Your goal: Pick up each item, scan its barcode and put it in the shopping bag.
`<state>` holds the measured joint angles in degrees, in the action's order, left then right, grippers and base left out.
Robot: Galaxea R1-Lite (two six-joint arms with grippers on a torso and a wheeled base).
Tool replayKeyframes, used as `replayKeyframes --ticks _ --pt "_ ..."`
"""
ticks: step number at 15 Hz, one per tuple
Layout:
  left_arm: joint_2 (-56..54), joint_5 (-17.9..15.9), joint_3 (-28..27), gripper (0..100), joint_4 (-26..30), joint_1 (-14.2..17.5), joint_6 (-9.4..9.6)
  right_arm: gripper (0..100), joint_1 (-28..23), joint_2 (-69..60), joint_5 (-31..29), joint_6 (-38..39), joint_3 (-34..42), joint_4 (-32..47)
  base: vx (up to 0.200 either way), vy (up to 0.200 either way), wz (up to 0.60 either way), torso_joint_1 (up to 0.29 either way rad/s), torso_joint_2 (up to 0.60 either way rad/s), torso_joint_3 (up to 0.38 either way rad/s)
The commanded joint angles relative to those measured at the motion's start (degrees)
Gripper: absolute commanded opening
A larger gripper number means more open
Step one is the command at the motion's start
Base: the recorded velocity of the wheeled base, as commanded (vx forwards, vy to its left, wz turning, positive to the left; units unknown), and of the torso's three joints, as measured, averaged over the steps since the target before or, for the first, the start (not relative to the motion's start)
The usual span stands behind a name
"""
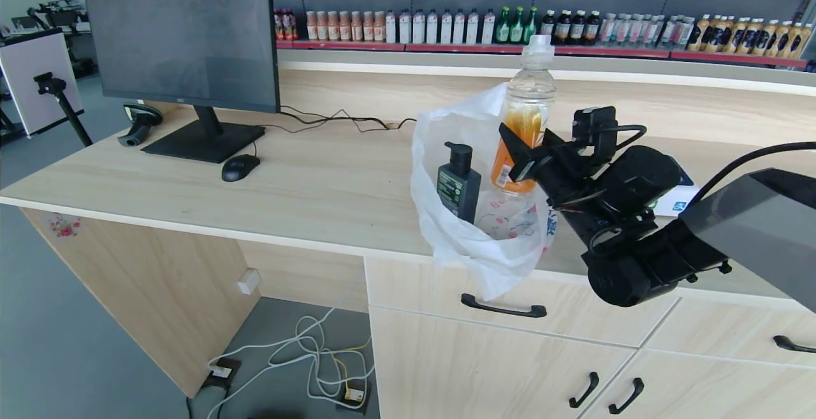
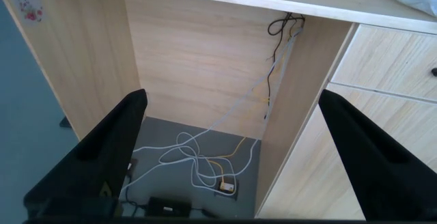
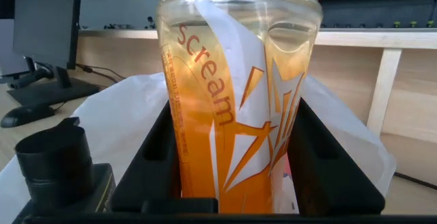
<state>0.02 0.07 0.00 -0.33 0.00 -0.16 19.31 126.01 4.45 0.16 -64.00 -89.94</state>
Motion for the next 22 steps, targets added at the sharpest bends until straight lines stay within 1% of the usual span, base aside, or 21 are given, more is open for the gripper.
replayKeyframes --ticks 1,4,13,22 --pt "0.1 0.0 0.0 100 -0.1 0.0 -0.02 0 0.0 2.7 0.0 0.0 -1.0 -0.1 0.000 0.000 0.00 0.000 0.00 0.000" --pt "0.1 0.0 0.0 100 -0.2 0.0 -0.02 0 -0.1 4.6 0.0 0.0 -2.1 -0.1 0.000 0.000 0.00 0.000 0.00 0.000" --pt "0.1 0.0 0.0 100 -0.3 0.0 0.25 0 0.0 6.1 0.1 0.3 -1.4 -0.1 0.000 0.000 0.00 0.000 0.00 0.000" --pt "0.1 0.0 0.0 100 -0.2 0.0 0.25 0 0.1 4.2 0.0 0.0 2.1 -0.1 0.000 0.000 0.00 0.000 0.00 0.000"
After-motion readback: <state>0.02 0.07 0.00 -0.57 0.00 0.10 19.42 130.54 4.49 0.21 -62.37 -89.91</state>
